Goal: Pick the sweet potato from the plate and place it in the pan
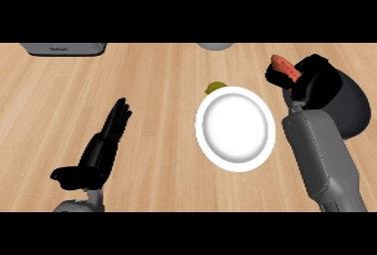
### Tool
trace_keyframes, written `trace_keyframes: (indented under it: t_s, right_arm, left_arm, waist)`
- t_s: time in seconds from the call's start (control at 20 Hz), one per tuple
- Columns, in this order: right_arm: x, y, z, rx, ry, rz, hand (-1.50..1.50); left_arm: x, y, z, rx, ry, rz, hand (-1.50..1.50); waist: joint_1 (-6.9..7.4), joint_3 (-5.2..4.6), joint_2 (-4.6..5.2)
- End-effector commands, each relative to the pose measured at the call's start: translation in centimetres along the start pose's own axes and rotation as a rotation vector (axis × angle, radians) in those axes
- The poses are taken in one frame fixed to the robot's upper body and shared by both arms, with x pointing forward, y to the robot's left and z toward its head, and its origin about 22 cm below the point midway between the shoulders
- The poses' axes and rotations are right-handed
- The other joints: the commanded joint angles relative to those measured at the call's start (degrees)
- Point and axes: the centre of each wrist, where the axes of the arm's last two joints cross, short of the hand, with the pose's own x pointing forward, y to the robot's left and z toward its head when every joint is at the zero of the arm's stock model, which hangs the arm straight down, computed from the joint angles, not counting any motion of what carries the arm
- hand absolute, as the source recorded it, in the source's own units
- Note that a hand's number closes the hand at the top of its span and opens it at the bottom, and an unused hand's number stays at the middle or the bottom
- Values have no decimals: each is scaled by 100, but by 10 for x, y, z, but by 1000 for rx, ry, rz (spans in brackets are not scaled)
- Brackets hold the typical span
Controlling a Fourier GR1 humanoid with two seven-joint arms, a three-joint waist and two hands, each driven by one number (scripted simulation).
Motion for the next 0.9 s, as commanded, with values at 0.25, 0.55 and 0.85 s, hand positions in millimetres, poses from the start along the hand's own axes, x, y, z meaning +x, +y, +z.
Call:
trace_keyframes:
  t_s: [0.25, 0.55, 0.85]
  right_arm:
    - [-78, -1, -63, -279, 28, 46, 150]
    - [-114, -12, -105, -318, 76, 7, 150]
    - [-141, -13, -113, -108, 200, 15, 150]
  left_arm:
    - [-2, 7, 15, -17, 0, 1, 0]
    - [-5, -2, -6, -23, -12, -7, 0]
    - [-9, -11, 8, -22, -18, 4, 0]
  waist:
    - [79, 6, 22]
    - [146, 17, 80]
    - [249, 31, 99]
